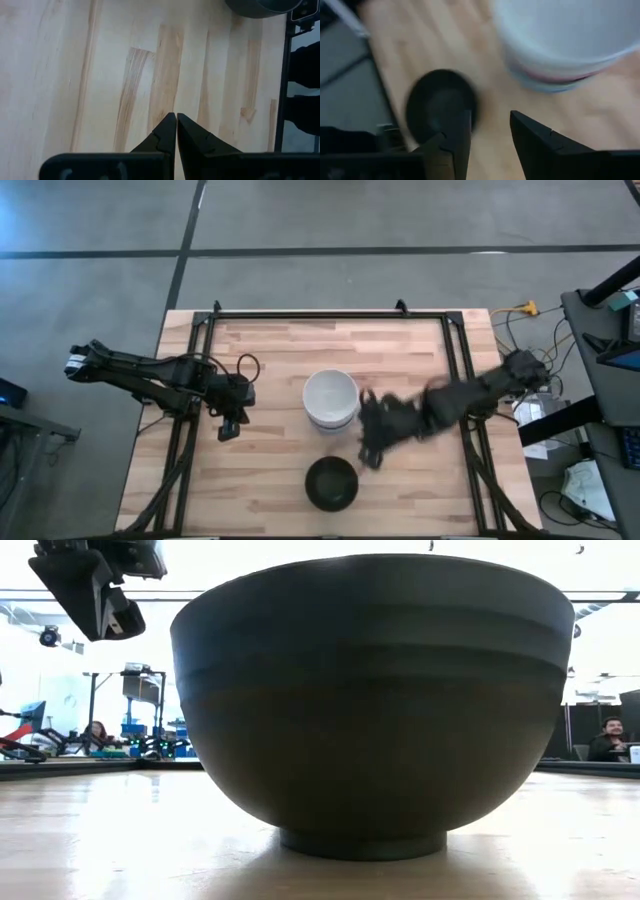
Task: Nest bowls inside each other
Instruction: Stack the bottom black bowl on top of the white bowl
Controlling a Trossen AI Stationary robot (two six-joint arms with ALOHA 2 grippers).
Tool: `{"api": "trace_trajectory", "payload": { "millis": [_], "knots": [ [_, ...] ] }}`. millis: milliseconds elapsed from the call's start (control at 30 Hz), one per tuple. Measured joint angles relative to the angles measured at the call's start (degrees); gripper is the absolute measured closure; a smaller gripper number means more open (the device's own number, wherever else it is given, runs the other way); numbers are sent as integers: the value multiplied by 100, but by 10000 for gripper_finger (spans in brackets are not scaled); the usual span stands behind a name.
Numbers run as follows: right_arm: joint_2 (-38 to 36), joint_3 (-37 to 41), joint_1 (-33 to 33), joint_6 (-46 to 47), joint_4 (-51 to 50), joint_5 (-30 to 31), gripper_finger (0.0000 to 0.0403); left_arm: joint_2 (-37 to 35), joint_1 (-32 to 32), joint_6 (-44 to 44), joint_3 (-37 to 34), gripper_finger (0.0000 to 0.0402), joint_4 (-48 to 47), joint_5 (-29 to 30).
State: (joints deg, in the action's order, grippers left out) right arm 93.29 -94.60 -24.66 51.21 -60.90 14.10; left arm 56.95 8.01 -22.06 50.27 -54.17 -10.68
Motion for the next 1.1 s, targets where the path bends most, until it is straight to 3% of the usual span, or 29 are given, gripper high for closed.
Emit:
{"api": "trace_trajectory", "payload": {
  "millis": [200, 367, 467, 733, 900, 1100],
  "knots": [
    [34, 1438, -865, 1407, 2102, 848, 262, 0, 0, 0, -5, 402, 138, 0],
    [233, 2123, -1004, 2834, 2195, 953, 242, 0, 0, 0, -7, 402, 353, 0],
    [321, 2389, -963, 3304, 2453, 695, 229, 0, 0, -2, -7, 402, 429, -3],
    [400, 2911, -773, 3573, 3765, 170, 207, 2, 4, -7, -12, 402, 455, -76],
    [625, 2987, -692, 3583, 3761, 35, 207, 2, 15, -7, -15, 402, 470, -102],
    [938, 3018, -569, 3437, 3927, -617, 215, 0, 26, -8, -16, 402, 485, -103]
  ]
}}
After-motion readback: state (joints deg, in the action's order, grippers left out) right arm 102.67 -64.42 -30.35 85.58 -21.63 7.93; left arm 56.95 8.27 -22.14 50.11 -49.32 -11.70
